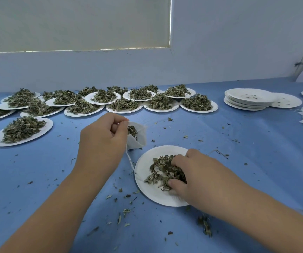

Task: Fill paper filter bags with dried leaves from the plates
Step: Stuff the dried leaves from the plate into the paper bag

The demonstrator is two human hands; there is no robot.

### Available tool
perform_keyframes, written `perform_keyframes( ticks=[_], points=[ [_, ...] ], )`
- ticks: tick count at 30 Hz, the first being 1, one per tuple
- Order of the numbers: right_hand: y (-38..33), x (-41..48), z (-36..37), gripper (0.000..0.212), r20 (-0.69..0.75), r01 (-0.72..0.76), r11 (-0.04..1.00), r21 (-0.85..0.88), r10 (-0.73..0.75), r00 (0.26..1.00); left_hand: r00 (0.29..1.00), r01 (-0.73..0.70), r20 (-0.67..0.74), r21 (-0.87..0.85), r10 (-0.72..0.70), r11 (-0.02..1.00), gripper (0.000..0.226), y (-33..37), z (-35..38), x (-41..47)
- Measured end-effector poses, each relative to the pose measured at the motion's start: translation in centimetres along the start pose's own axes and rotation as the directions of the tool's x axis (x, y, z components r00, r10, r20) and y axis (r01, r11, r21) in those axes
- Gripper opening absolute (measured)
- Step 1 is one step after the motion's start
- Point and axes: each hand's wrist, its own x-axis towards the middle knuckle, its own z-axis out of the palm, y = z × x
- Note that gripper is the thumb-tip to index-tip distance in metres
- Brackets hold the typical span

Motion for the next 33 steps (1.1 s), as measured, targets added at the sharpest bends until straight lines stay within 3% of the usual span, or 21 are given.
perform_keyframes(
  ticks=[6, 15, 20, 23, 25, 33],
  points=[
    [0.3, 0.3, 0.4, 0.018, -0.052, 0.064, 0.998, 0.018, -0.063, 0.997, 0.999, -0.028, -0.027, 0.022, 0.029, 0.999, 0.020, -0.3, -0.1, 0.1],
    [0.9, 0.9, 0.4, 0.014, -0.064, 0.107, 0.994, 0.007, -0.106, 0.992, 0.998, -0.059, 0.004, 0.063, 0.059, 0.996, 0.023, -0.5, 0.3, 0.1],
    [2.0, 0.9, -1.0, 0.018, -0.053, 0.009, 0.965, 0.261, 0.005, 0.999, 0.996, -0.089, 0.001, 0.094, 0.090, 0.992, 0.019, -0.7, 0.2, 0.2],
    [2.6, 1.2, -2.8, 0.004, 0.019, -0.030, 0.880, 0.474, 0.024, 1.000, 0.994, -0.111, 0.012, 0.133, 0.111, 0.985, 0.013, -0.6, 0.4, 0.1],
    [2.8, 1.4, -4.0, 0.005, 0.042, -0.026, 0.816, 0.578, 0.002, 0.999, 0.992, -0.125, 0.037, 0.152, 0.121, 0.980, 0.012, -0.4, 0.7, 0.0],
    [1.6, 3.2, -5.7, 0.009, 0.027, 0.056, 0.674, 0.737, -0.111, 0.993, 0.974, -0.197, 0.148, 0.176, 0.172, 0.965, 0.012, 0.0, 1.6, -0.8]
  ],
)
